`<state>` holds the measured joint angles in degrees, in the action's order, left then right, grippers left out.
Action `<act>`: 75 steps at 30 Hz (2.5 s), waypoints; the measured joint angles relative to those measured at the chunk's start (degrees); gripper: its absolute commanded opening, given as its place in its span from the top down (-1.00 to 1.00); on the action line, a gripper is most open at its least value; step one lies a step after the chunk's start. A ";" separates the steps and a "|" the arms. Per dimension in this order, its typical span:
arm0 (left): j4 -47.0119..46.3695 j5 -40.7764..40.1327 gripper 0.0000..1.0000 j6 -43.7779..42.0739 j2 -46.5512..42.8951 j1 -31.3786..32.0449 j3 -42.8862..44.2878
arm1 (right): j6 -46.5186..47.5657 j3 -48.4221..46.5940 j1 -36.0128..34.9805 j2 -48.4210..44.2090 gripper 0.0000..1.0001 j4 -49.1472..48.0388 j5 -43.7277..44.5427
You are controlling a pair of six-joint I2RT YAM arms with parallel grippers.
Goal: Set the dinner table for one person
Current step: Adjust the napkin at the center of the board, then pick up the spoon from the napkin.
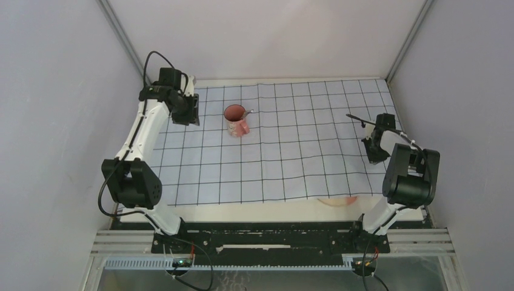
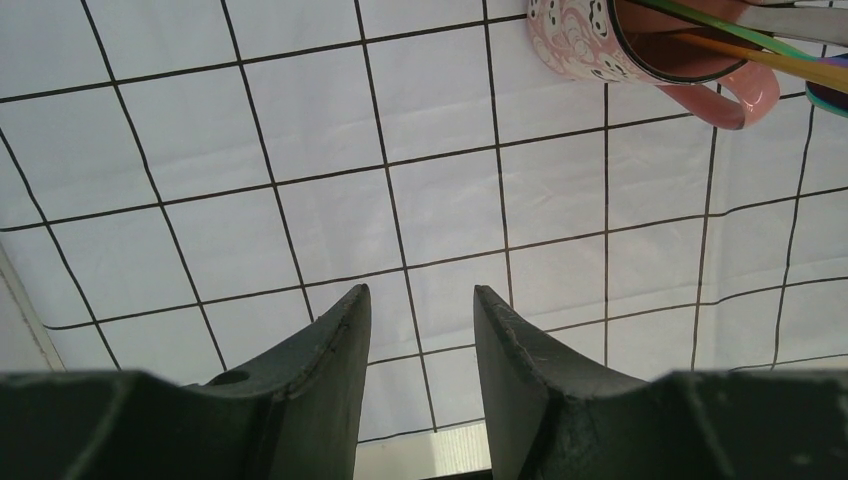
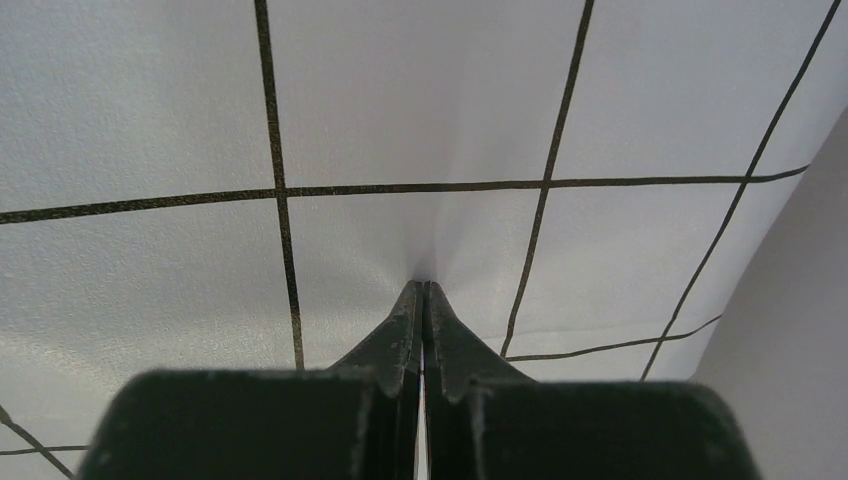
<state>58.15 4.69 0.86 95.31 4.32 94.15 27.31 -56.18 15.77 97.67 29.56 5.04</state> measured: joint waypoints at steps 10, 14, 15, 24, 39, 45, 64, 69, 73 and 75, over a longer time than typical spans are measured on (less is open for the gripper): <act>-0.22 0.13 0.06 -0.87 -1.20 0.00 -2.40 | 3.76 5.62 1.05 -4.87 1.00 0.28 1.20; -0.13 0.26 0.06 -1.01 -2.10 0.00 -4.13 | 4.57 7.61 2.51 -6.71 1.00 0.48 1.01; -0.13 0.28 0.06 -1.11 -2.36 0.00 -4.42 | 4.74 7.91 2.97 -6.99 1.00 0.50 0.83; -0.22 1.73 0.06 -1.40 -3.32 0.00 -5.05 | 5.73 7.02 5.18 -7.10 1.00 2.73 1.11; -1.92 1.95 0.07 -2.23 -4.28 -0.04 -10.58 | 1.57 3.54 4.09 -9.92 0.39 7.45 -2.95; -3.78 4.59 0.08 -2.43 -8.44 -2.97 -16.20 | -2.25 -2.99 1.40 -19.39 0.26 5.99 -7.56; -9.79 14.08 0.04 -4.57 -10.38 -3.04 -20.31 | -7.39 -5.27 -20.31 -25.42 0.14 7.17 -4.22; -11.41 16.17 -0.41 -5.46 -10.49 1.31 -18.73 | -7.52 -3.10 -19.45 -26.36 0.13 7.06 -3.15; -14.60 17.16 -0.99 -7.98 -8.74 6.51 -13.29 | -7.56 -1.49 -18.47 -27.12 0.13 7.15 -2.25; -16.83 18.60 -0.99 -8.70 -7.19 8.98 -10.29 | -7.74 -1.44 -18.29 -27.12 0.13 7.13 -1.88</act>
<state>41.32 23.29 -7.84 88.12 13.30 83.85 19.57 -57.63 -2.52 70.54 36.69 3.16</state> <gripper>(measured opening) 0.987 0.434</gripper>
